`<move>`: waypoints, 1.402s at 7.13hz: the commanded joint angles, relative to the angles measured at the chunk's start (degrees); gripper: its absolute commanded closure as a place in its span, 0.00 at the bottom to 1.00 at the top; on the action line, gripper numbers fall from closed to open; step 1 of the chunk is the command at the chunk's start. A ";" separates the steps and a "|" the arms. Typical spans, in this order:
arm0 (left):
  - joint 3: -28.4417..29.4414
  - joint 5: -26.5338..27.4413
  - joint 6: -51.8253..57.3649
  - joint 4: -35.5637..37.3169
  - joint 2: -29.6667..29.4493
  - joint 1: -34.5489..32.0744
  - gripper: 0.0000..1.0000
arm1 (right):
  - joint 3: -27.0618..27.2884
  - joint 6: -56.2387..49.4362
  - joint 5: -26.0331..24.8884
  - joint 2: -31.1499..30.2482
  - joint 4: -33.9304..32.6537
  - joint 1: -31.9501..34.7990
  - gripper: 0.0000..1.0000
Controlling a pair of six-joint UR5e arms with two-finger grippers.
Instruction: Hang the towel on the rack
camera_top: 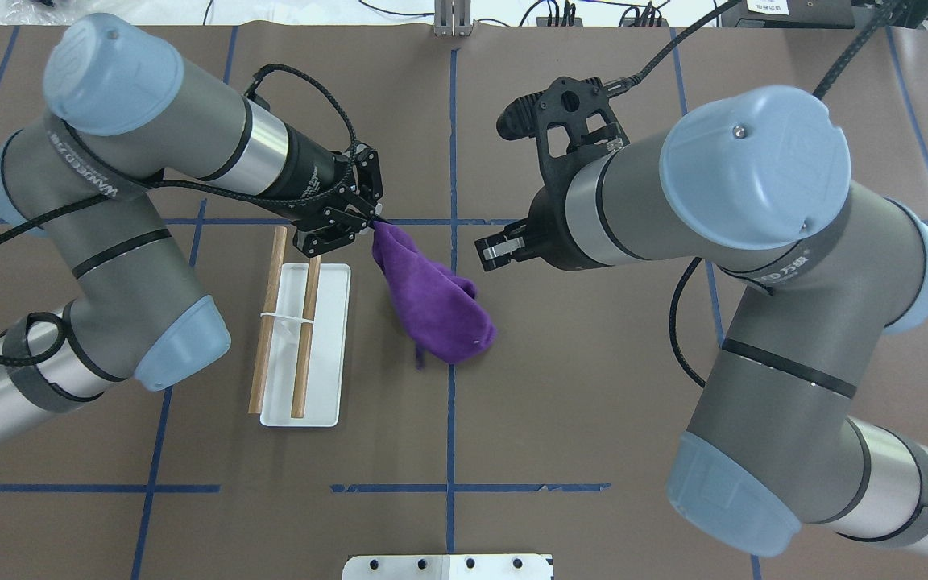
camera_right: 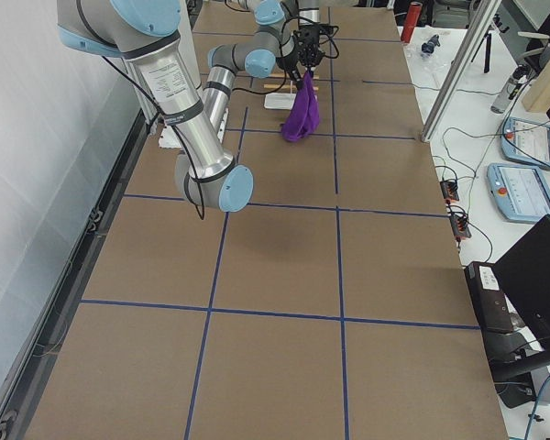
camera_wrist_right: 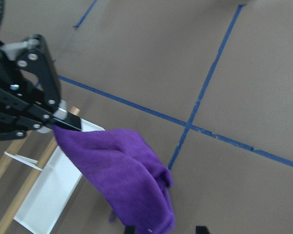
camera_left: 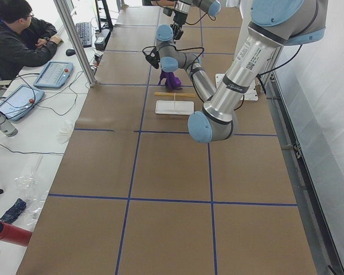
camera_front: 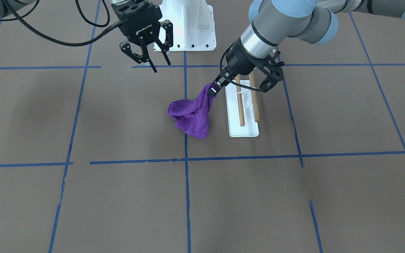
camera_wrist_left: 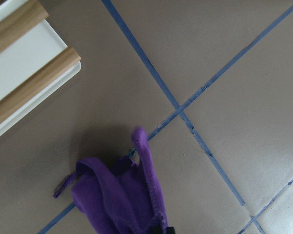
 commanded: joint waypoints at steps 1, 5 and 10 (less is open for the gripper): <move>-2.97 -0.02 8.27 0.05 4.09 0.11 1.00 | -0.93 -1.25 7.02 -2.64 -7.01 5.37 0.00; -9.39 0.24 32.24 -0.12 22.43 -2.41 1.00 | -6.73 -20.96 10.89 -4.84 -17.63 15.02 0.00; -7.55 0.24 50.76 -0.65 29.33 -5.69 0.81 | -9.64 -45.64 18.01 -14.43 -17.22 28.23 0.00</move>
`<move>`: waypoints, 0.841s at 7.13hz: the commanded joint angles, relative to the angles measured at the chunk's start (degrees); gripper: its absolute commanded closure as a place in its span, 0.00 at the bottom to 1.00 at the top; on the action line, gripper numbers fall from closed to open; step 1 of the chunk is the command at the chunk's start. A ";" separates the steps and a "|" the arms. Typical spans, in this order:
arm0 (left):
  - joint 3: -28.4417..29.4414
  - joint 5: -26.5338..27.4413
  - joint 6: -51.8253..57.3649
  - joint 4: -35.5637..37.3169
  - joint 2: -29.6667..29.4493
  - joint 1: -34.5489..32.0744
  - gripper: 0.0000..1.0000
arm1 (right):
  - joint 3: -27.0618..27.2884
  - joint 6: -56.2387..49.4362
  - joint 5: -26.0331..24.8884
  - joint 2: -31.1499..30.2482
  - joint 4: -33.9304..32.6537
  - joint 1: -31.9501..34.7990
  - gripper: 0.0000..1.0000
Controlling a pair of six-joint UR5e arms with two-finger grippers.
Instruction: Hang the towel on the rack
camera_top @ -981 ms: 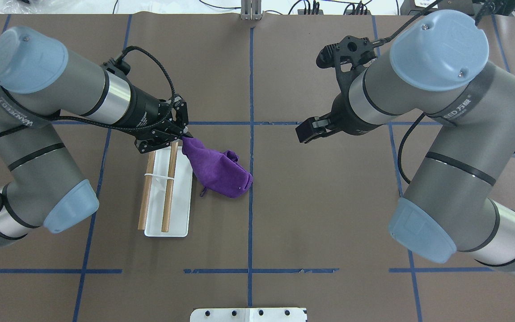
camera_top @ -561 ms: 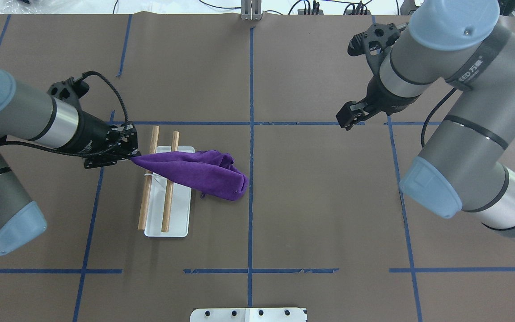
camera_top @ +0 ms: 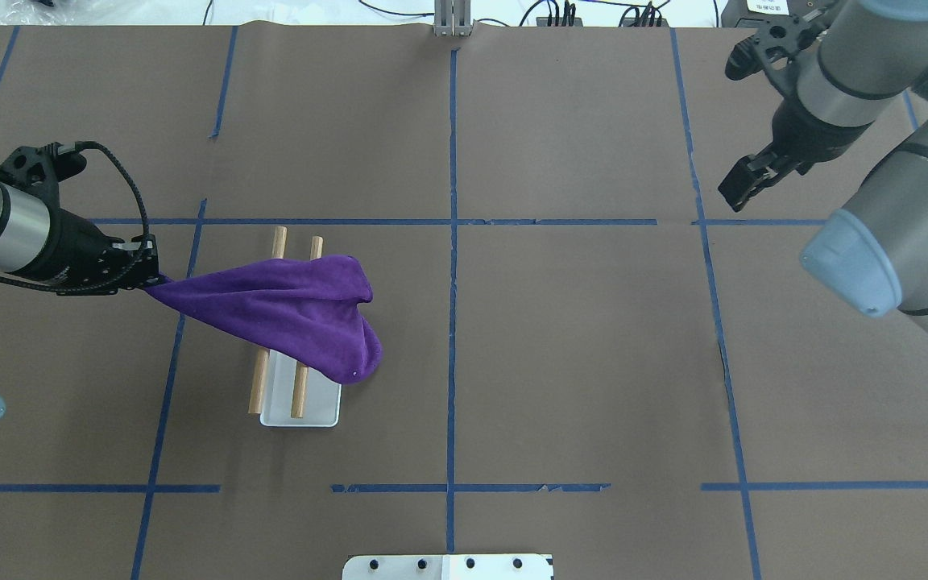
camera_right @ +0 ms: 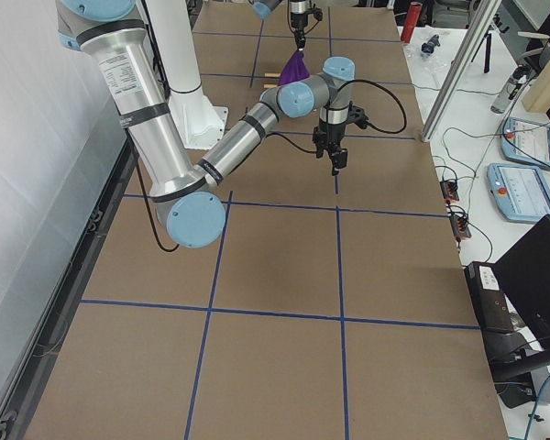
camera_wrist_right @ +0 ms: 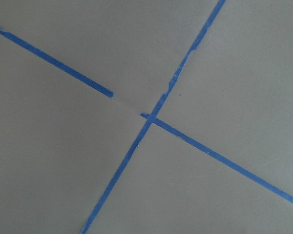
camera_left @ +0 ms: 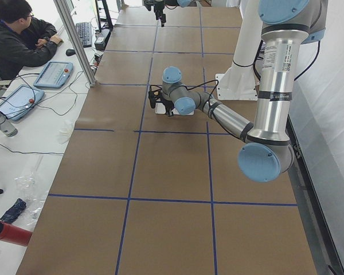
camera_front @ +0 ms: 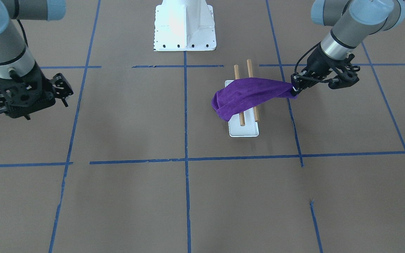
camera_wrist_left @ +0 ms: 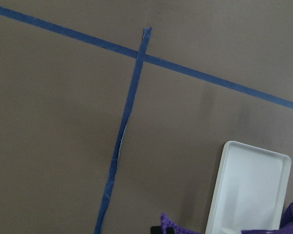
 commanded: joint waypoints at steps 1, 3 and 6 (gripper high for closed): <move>1.03 0.03 1.73 -0.04 -0.26 0.08 0.01 | -0.29 -2.65 1.56 -2.12 0.10 2.60 0.00; 1.47 -0.23 18.59 0.49 1.14 -3.06 0.00 | -0.29 -5.26 5.06 -6.15 0.18 7.76 0.00; 4.19 -0.85 55.56 5.89 6.94 -18.41 0.00 | -0.12 -14.92 6.48 -19.04 0.19 19.62 0.00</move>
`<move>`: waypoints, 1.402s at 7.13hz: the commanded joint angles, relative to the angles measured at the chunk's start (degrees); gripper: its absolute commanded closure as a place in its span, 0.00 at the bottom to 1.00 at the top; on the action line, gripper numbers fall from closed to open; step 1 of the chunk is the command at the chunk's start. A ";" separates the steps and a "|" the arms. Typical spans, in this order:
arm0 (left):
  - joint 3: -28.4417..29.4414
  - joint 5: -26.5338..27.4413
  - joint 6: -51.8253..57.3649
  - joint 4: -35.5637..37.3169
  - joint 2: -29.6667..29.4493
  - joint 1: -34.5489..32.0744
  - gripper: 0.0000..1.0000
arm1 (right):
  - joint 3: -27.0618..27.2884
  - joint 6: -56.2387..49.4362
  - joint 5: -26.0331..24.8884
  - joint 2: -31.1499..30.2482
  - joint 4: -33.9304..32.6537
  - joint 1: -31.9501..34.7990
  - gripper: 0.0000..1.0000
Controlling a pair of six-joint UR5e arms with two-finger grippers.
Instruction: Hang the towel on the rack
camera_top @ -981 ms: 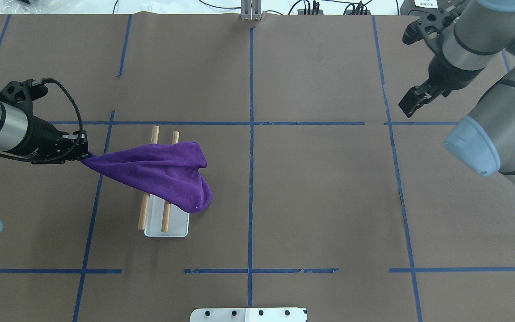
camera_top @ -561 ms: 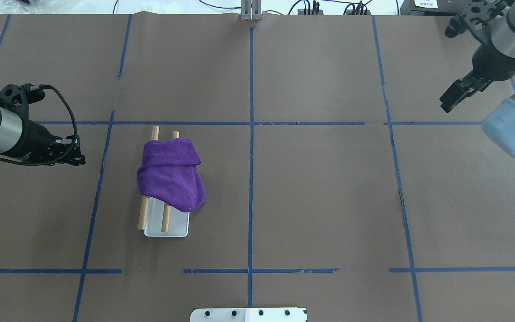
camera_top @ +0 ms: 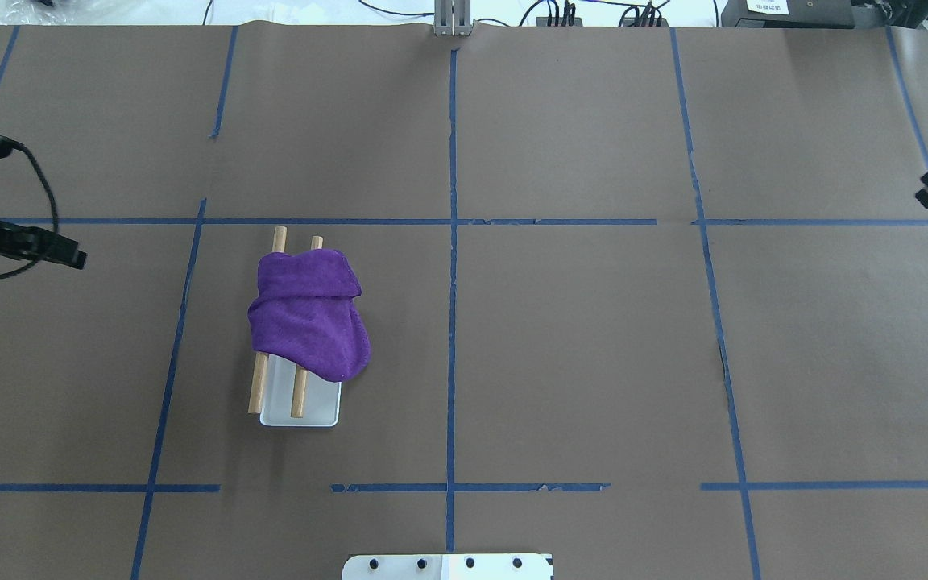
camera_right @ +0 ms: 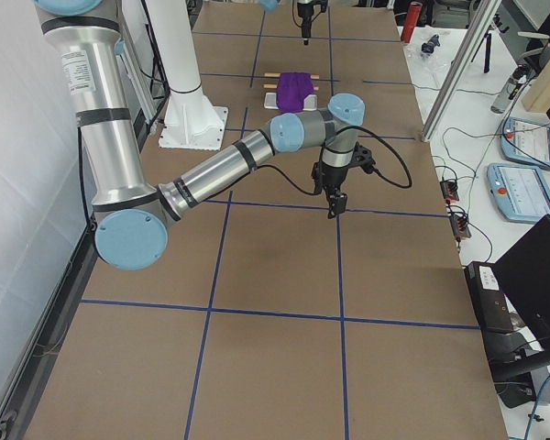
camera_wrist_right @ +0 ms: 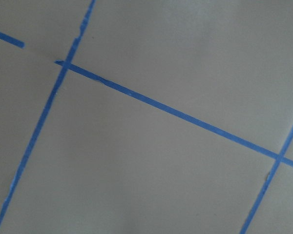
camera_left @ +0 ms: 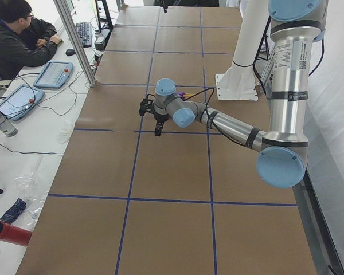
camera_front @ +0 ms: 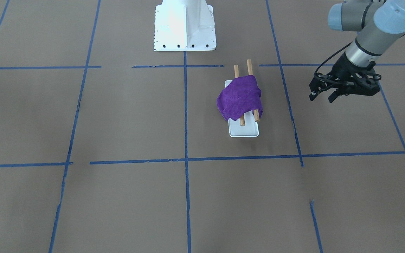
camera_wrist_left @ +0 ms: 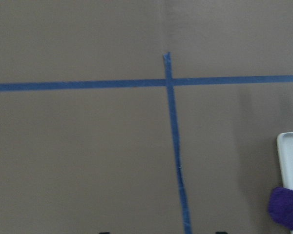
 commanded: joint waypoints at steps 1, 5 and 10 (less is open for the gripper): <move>2.33 -0.16 27.41 8.07 1.79 -13.40 0.00 | 0.01 -6.64 0.43 -10.12 0.05 7.60 0.00; 11.83 -4.81 50.26 9.34 5.12 -32.96 0.00 | -6.47 -5.71 3.05 -17.97 13.54 10.52 0.00; 13.41 -12.17 46.37 9.61 8.82 -33.07 0.00 | -7.02 -2.81 4.48 -18.43 15.17 12.47 0.00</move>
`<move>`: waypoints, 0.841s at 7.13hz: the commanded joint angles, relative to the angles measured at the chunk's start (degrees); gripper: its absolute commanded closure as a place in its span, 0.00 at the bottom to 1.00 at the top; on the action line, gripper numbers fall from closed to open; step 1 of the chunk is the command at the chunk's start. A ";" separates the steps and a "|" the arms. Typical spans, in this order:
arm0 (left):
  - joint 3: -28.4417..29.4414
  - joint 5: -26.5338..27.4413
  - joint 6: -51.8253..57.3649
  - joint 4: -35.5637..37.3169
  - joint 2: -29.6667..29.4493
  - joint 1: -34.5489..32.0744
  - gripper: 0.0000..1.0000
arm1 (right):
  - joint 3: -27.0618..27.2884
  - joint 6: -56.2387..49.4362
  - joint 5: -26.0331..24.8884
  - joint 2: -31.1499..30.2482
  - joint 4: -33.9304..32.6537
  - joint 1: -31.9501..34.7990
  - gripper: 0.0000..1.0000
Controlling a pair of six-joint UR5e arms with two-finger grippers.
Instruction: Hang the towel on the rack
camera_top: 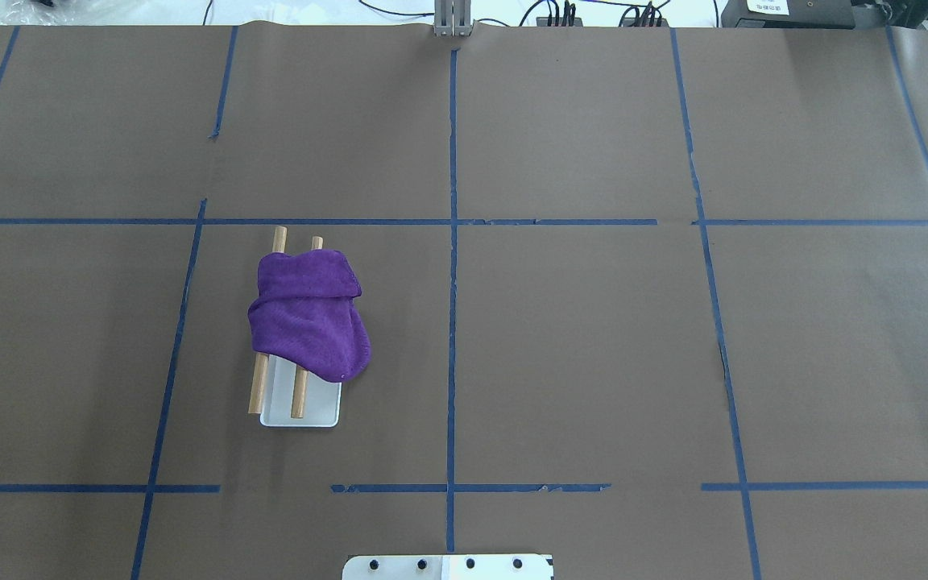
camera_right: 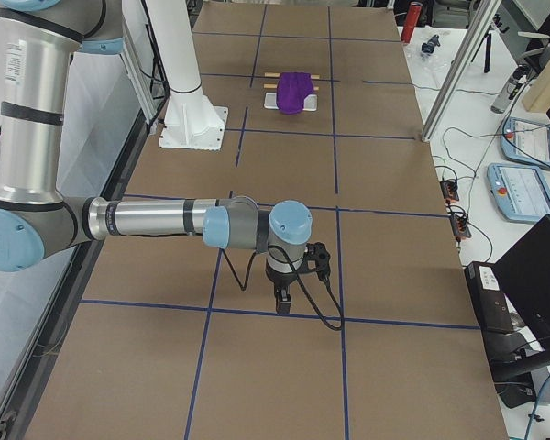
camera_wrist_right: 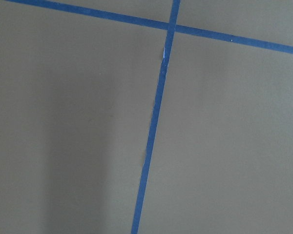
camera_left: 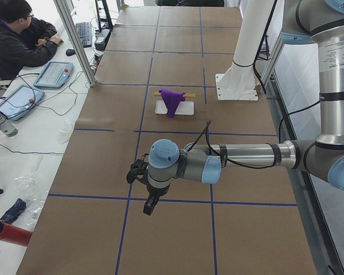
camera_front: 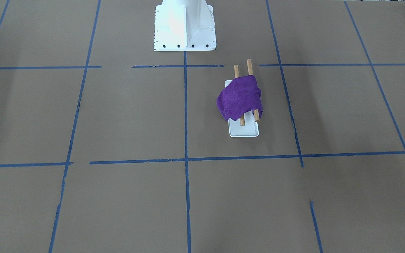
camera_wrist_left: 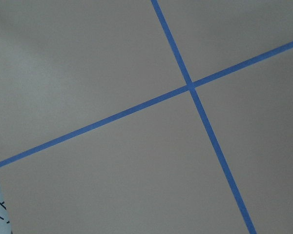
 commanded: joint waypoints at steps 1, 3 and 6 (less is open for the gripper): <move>0.35 -3.47 -5.56 0.21 0.72 0.02 0.00 | -0.02 1.25 -0.01 0.05 0.74 0.02 0.00; 0.61 -3.38 -5.59 0.12 0.46 0.02 0.00 | -0.11 1.25 -0.01 0.05 0.75 0.02 0.00; 0.27 -2.86 -5.16 0.03 0.46 0.02 0.00 | -0.20 1.25 -0.01 0.40 0.84 0.02 0.00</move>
